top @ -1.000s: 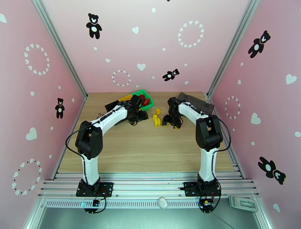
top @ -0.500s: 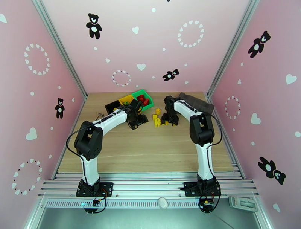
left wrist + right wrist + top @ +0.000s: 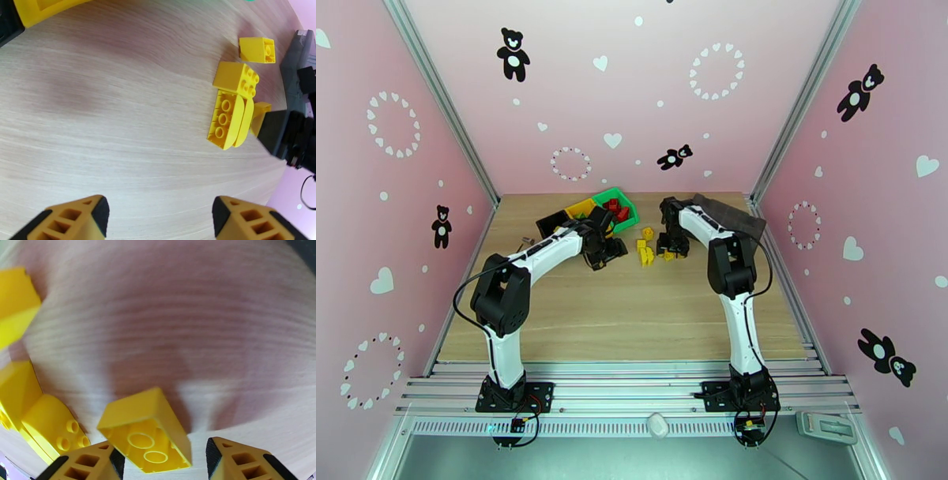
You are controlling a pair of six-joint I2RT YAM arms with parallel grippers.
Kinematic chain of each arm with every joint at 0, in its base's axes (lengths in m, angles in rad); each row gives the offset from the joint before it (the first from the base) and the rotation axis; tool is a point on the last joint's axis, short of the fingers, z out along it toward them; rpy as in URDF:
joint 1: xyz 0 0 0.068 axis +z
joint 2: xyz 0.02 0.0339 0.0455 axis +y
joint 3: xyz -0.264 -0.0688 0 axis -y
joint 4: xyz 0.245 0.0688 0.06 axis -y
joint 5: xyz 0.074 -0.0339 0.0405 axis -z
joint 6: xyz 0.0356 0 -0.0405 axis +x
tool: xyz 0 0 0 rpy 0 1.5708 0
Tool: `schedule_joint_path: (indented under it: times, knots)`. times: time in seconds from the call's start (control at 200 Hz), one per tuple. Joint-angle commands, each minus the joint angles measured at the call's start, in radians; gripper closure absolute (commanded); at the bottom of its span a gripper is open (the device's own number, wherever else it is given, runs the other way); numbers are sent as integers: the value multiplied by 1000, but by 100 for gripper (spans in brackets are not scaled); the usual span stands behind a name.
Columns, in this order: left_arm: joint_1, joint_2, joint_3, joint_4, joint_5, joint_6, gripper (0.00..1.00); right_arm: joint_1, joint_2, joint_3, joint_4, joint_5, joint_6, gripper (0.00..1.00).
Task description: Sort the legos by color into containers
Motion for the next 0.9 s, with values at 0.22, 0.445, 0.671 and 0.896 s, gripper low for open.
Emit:
schedule_joint_path:
  times: [0.22, 0.445, 0.671, 0.896]
  knots:
    - [5, -29, 31, -25, 7, 19, 26, -9, 25, 19, -28, -21, -1, 46]
    - [5, -29, 27, -14, 11, 8, 26, -2, -7, -45, 1, -32, -3, 46]
    - [5, -41, 6, 3, 17, -10, 26, 1, -21, -78, 18, -29, -6, 48]
    - [7, -54, 6, 2, 27, -19, 26, 2, -34, -64, 23, -44, -6, 59]
